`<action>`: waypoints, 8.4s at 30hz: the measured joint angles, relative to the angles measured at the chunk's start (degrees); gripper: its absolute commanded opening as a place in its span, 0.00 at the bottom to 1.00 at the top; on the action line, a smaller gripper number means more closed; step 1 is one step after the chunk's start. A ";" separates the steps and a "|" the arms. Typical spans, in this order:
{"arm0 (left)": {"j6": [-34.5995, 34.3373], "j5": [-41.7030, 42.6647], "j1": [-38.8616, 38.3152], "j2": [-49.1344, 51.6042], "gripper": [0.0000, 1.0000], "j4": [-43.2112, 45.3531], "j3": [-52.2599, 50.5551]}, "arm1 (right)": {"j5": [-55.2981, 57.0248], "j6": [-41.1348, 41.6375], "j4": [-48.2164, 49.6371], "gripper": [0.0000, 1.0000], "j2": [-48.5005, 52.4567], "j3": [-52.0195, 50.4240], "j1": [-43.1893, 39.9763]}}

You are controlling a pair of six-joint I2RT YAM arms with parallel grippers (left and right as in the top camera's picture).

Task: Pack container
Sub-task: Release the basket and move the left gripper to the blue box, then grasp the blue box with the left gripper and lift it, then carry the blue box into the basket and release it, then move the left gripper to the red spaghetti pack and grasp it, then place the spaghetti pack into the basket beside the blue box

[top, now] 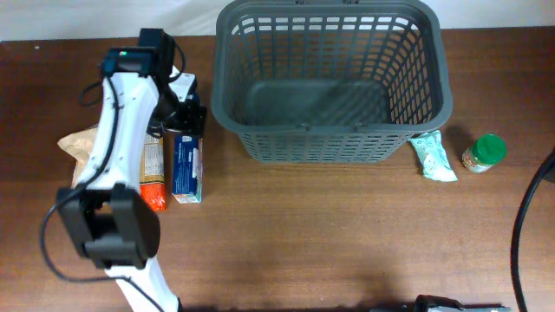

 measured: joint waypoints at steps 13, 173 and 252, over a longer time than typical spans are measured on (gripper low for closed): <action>0.24 0.74 0.66 14.82 0.85 3.96 -0.02 | -0.02 0.02 0.00 0.99 0.00 0.00 0.00; -3.06 -3.56 14.73 13.68 0.02 15.85 -6.34 | 0.02 0.07 -0.09 0.99 0.00 0.00 0.00; 40.09 -1.86 -32.11 24.98 0.99 -5.03 46.64 | 0.02 0.02 -0.15 0.99 -0.02 0.00 0.00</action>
